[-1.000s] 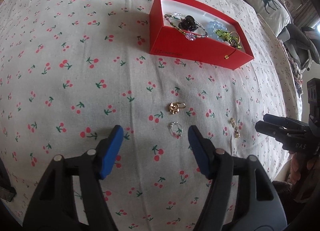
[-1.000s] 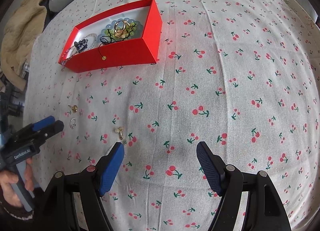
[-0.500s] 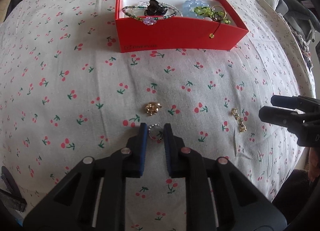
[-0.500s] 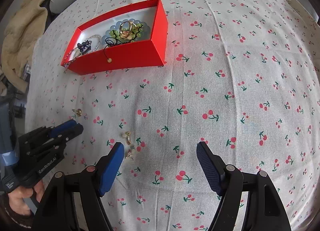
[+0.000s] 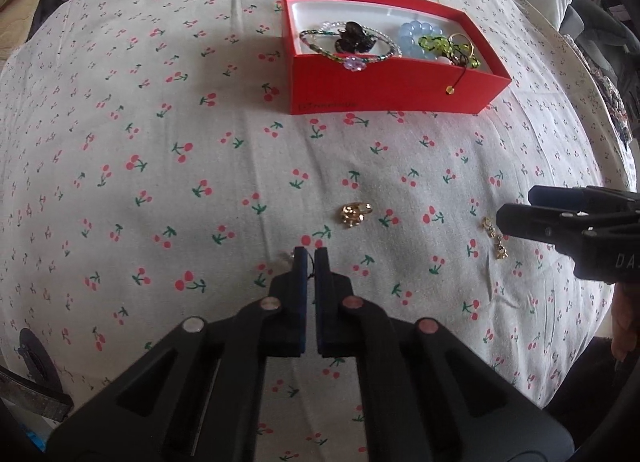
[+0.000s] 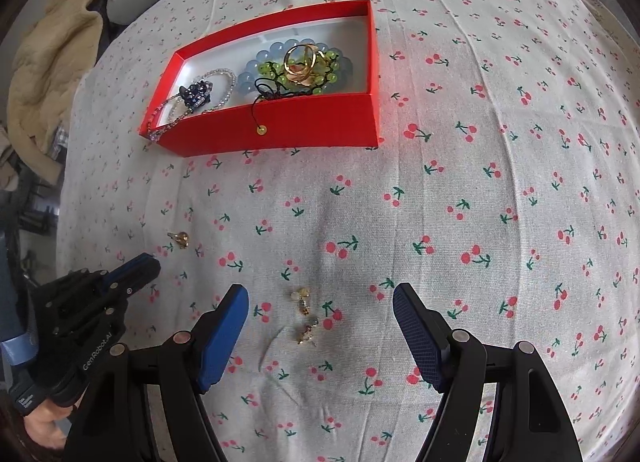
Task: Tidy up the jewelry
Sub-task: 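Grasp the small silver ring with the left tool, then grasp the small gold ring with the right tool while the left tool holds the silver ring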
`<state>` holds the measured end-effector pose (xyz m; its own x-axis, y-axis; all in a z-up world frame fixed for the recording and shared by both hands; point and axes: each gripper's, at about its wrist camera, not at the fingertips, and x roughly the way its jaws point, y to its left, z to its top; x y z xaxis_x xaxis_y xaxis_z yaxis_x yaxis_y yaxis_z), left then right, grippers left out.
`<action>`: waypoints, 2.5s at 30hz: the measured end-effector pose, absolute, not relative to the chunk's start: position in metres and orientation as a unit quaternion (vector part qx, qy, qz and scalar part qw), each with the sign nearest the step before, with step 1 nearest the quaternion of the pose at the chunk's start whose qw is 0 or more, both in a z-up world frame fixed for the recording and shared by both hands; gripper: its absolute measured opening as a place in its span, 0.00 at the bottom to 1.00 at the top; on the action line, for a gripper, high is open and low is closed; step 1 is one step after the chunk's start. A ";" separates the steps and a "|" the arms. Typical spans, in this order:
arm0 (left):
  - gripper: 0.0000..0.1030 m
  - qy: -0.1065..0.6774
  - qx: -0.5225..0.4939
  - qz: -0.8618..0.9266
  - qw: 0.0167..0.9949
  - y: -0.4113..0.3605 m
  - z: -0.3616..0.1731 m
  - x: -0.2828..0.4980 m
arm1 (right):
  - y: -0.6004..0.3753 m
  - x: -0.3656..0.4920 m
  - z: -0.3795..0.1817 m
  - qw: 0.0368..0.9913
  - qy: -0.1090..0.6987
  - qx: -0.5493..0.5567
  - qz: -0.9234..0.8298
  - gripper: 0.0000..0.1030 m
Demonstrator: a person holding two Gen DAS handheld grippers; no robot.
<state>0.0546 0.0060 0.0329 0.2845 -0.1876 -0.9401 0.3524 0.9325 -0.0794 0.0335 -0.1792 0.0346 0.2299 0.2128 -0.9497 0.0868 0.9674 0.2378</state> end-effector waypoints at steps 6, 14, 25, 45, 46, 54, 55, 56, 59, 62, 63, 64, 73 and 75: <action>0.03 0.574 0.057 -0.156 0.802 0.028 0.036 0.057 | -0.148 0.046 0.030 0.773 0.622 0.110 0.057 0.74; 0.03 0.578 0.045 -0.145 0.802 0.050 0.036 0.060 | -0.105 0.060 0.022 0.769 0.626 0.093 0.085 0.63; 0.07 0.587 0.016 -0.151 0.796 0.080 0.038 0.057 | -0.062 0.081 0.014 0.776 0.617 0.080 0.103 0.25; 0.26 0.602 0.002 -0.176 0.779 0.035 0.025 0.074 | -0.084 0.078 0.024 0.787 0.603 0.085 0.104 0.06; 0.26 0.602 0.007 -0.174 0.779 0.032 0.024 0.074 | -0.087 0.077 0.025 0.786 0.603 0.086 0.103 0.06; 0.20 0.592 0.066 -0.152 0.789 0.010 0.021 0.071 | -0.093 0.075 0.024 0.778 0.610 0.103 0.113 0.07; 0.20 0.591 0.069 -0.152 0.789 0.009 0.021 0.071 | -0.093 0.075 0.024 0.776 0.612 0.107 0.114 0.12; 0.20 0.590 0.071 -0.152 0.790 0.008 0.021 0.071 | -0.094 0.076 0.023 0.774 0.613 0.110 0.113 0.13; 0.20 0.589 0.071 -0.153 0.791 0.007 0.023 0.070 | -0.094 0.076 0.023 0.771 0.618 0.109 0.110 0.13; 0.20 0.590 0.064 -0.154 0.790 0.013 0.026 0.066 | -0.093 0.076 0.024 0.769 0.620 0.105 0.113 0.14; 0.20 0.590 0.063 -0.153 0.790 0.015 0.027 0.067 | -0.091 0.076 0.024 0.769 0.620 0.103 0.114 0.14; 0.20 0.590 0.062 -0.152 0.791 0.021 0.028 0.067 | -0.090 0.076 0.024 0.769 0.621 0.101 0.115 0.14; 0.20 0.590 0.049 -0.135 0.794 0.050 0.033 0.074 | -0.075 0.079 0.023 0.768 0.624 0.080 0.116 0.18; 0.20 0.591 0.046 -0.133 0.795 0.055 0.034 0.076 | -0.072 0.079 0.024 0.770 0.623 0.074 0.115 0.19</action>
